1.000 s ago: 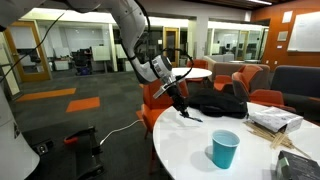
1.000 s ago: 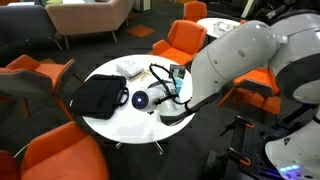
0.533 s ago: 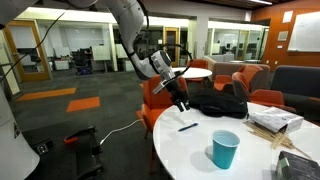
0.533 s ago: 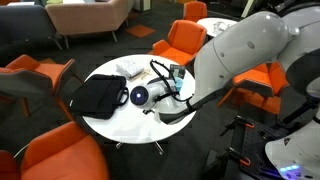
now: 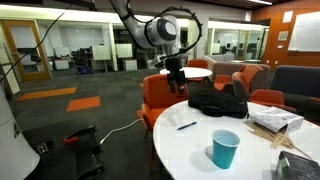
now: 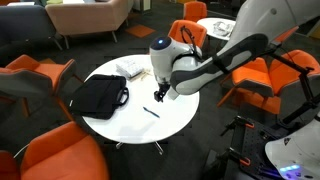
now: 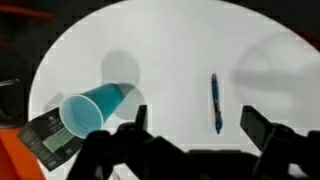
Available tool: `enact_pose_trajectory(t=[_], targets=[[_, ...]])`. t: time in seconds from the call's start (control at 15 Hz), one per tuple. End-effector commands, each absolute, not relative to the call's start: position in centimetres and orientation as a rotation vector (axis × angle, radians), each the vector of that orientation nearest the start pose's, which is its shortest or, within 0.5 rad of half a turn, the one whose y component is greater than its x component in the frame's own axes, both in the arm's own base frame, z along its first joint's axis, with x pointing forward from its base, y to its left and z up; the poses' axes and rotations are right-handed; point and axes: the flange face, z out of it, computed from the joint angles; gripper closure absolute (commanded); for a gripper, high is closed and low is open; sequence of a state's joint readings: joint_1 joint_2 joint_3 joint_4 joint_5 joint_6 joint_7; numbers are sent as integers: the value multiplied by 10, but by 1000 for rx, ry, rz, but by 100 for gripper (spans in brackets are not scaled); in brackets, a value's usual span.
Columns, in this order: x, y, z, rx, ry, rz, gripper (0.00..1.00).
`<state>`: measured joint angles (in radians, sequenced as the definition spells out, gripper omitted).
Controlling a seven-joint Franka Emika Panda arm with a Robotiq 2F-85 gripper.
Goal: Pick up the pen from the cup and put it on the table
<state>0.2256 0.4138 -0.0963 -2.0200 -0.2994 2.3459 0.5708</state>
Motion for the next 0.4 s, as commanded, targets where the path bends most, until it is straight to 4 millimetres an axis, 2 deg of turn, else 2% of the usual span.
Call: enact_pose_trajectory(t=[0.0, 0.2, 0.33], targets=[[564, 64, 270, -3317, 371, 46, 0], [552, 62, 282, -3309, 369, 54, 0], [546, 63, 282, -3313, 355, 62, 0]])
